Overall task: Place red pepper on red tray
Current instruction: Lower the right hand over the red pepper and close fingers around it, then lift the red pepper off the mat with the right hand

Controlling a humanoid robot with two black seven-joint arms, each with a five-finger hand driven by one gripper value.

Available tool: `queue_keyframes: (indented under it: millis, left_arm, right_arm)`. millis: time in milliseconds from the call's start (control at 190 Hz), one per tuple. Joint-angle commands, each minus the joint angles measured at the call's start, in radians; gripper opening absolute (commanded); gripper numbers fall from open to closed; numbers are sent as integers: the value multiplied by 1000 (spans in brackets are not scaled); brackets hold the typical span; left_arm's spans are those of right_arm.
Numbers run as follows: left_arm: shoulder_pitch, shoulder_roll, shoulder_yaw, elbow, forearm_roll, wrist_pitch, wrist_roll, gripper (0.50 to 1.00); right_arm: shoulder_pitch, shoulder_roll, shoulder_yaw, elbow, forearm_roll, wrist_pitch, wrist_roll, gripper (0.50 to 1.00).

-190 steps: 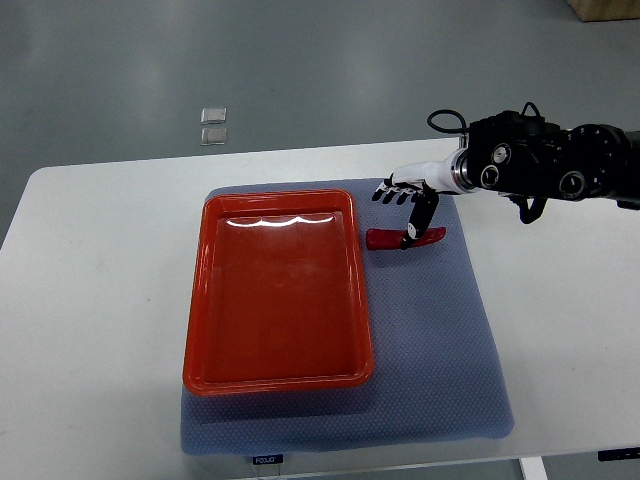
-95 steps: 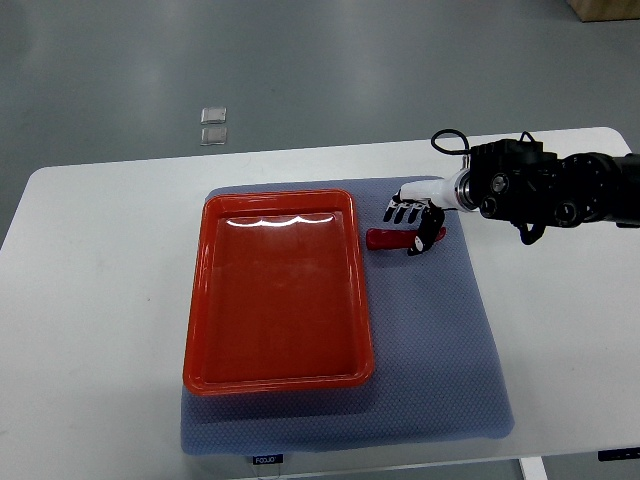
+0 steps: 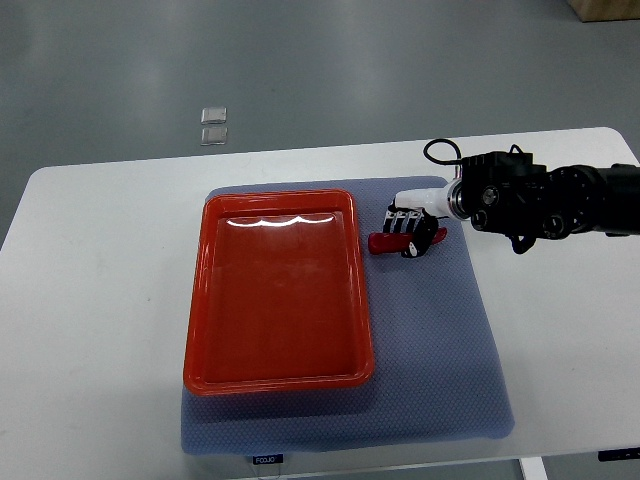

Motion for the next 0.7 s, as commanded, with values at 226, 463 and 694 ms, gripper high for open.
queue_keyframes:
  millis: [226, 463, 694]
  left_arm:
    - [0, 0, 0, 2, 0, 0, -1, 1000]
    - [0, 0, 0, 3, 0, 0, 0, 1000]
    - [0, 0, 0, 2, 0, 0, -1, 1000]
  right_arm:
    - [15, -29, 0, -4, -17, 10, 0, 500]
    - [167, -119, 12, 56, -14, 56, 0, 500]
    - [275, -108, 14, 143, 5, 66, -1, 500]
